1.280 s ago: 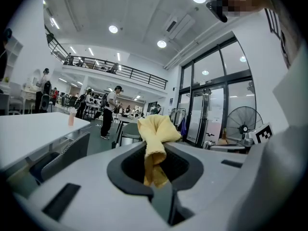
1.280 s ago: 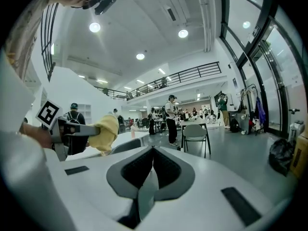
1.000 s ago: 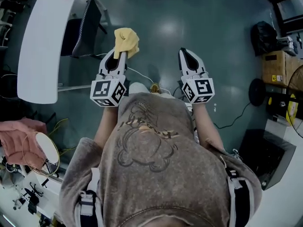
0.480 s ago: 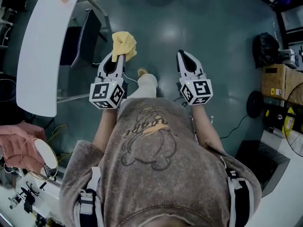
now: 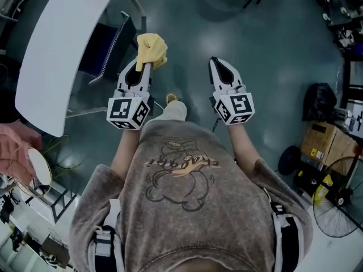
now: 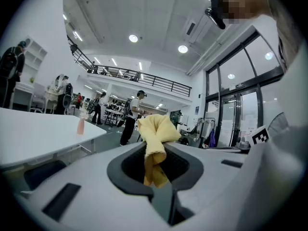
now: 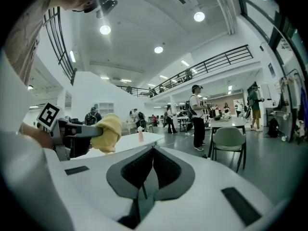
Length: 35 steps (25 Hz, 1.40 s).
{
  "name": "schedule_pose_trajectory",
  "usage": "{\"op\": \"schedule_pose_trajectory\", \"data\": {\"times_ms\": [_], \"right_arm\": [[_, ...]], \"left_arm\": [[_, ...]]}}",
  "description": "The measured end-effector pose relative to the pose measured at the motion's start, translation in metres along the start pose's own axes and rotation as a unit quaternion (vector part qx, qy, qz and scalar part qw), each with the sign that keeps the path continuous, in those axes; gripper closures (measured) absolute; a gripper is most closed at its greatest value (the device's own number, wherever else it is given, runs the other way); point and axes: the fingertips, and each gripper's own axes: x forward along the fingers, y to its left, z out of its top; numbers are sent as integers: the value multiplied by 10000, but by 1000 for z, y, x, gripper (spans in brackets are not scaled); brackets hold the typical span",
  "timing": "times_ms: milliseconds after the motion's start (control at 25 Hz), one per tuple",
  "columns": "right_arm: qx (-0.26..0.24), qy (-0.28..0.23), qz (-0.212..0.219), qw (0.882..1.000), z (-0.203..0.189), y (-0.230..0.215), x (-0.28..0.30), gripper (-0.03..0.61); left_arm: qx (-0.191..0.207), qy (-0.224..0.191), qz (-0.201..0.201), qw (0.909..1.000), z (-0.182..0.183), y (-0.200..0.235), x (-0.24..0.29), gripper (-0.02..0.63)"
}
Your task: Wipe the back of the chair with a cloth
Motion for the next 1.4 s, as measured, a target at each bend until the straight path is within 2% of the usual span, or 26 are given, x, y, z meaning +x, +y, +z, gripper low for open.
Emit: {"op": "schedule_pose_trajectory", "data": {"times_ms": [200,400,600,840,1040,1160,1400], "right_arm": [[-84,80,633,9979,15,14,56,552],[-124,252,1344,9905,18,40,102,552],[-231,293,2042,9782,25,59,135,552],[-319,453,2812,9581,26,81,164,552],[-241,566,3166,9466,10,112,180,552],[-238,591,3333,9407,-6,122,190,552],[-256,629,3557,9321,-58,132,209,552]], "left_arm": [[-10,-128,462,9989,22,33,4,552],[-126,-252,1226,9921,32,65,-21,552],[-242,-397,1957,9796,34,85,-42,552],[-524,-721,2775,9566,38,97,-69,552],[-614,-734,3021,9485,24,119,-89,552],[-586,-672,3120,9459,4,132,-90,552],[-622,-892,3368,9353,-48,154,-94,552]]}}
